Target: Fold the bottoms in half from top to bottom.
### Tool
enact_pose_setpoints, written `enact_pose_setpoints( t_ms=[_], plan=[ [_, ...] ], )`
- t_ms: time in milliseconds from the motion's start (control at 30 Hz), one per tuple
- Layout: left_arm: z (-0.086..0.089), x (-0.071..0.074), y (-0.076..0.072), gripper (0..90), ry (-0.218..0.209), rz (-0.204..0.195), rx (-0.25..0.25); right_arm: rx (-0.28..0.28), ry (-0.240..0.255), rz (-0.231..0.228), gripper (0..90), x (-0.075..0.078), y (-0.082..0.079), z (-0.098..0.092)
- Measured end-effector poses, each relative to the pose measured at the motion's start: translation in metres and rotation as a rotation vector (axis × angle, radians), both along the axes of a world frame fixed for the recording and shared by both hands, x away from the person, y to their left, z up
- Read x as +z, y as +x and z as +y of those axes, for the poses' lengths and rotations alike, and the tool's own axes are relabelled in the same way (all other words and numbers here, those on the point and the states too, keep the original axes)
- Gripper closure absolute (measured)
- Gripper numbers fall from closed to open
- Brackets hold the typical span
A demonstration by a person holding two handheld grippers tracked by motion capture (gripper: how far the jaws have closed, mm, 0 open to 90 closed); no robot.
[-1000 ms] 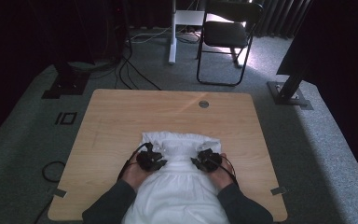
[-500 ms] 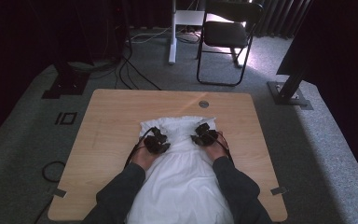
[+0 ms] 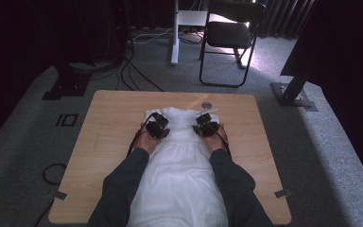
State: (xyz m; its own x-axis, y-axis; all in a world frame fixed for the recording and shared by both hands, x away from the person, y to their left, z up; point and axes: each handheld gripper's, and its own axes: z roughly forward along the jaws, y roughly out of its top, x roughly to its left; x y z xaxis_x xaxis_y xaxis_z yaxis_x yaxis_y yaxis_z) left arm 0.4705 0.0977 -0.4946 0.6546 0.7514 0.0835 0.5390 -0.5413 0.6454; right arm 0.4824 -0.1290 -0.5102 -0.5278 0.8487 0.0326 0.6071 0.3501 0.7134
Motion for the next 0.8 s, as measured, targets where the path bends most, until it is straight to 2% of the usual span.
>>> enact_pose_setpoints(
  t_ms=[67,100,133,167,200,233,300,367,433,467,500,533,567,667,767,800],
  plan=[
    [0.006,0.019,-0.008,83.7,-0.064,-0.045,-0.011,0.025,0.034,-0.068,81.2,0.025,-0.010,-0.006],
    [0.009,0.034,-0.016,83.7,-0.109,-0.082,-0.022,0.036,0.041,-0.101,81.2,0.035,-0.014,-0.008],
    [0.012,0.043,-0.021,83.6,-0.132,-0.108,-0.033,0.050,0.059,-0.148,81.2,0.052,-0.023,-0.011],
    [0.015,0.058,-0.031,83.6,-0.169,-0.147,-0.052,0.056,0.075,-0.176,81.2,0.061,-0.029,-0.014],
    [0.016,0.067,-0.038,83.6,-0.189,-0.165,-0.064,0.072,0.096,-0.218,81.1,0.077,-0.038,-0.018],
    [0.019,0.081,-0.050,83.6,-0.215,-0.202,-0.085,0.082,0.106,-0.242,81.1,0.087,-0.044,-0.021],
    [0.020,0.095,-0.069,83.6,-0.230,-0.236,-0.115,0.111,0.125,-0.304,81.1,0.109,-0.063,-0.026],
    [0.021,0.101,-0.090,83.4,-0.218,-0.245,-0.146,0.143,0.121,-0.329,81.0,0.119,-0.080,-0.029],
    [0.022,0.094,-0.104,83.2,-0.241,-0.208,-0.164,0.176,0.107,-0.331,81.0,0.117,-0.096,-0.030],
    [0.022,0.094,-0.104,83.2,-0.241,-0.208,-0.164,0.176,0.107,-0.331,81.0,0.117,-0.096,-0.030],
    [0.023,0.072,-0.119,83.2,-0.241,-0.143,-0.185,0.185,0.104,-0.324,80.9,0.114,-0.102,-0.030],
    [0.022,0.058,-0.124,82.9,-0.233,-0.101,-0.194,0.214,0.090,-0.276,80.9,0.095,-0.116,-0.031],
    [0.021,0.044,-0.129,82.6,-0.213,-0.065,-0.197,0.227,0.071,-0.259,80.7,0.084,-0.121,-0.031],
    [0.020,0.003,-0.137,82.1,-0.158,0.039,-0.194,0.259,0.043,-0.155,80.5,0.043,-0.133,-0.028],
    [0.021,-0.029,-0.135,81.7,-0.119,0.117,-0.167,0.275,0.007,-0.058,80.3,0.004,-0.139,-0.022],
    [0.020,-0.037,-0.134,81.7,-0.096,0.122,-0.163,0.276,-0.009,-0.030,80.0,-0.007,-0.139,-0.020]
  ],
)
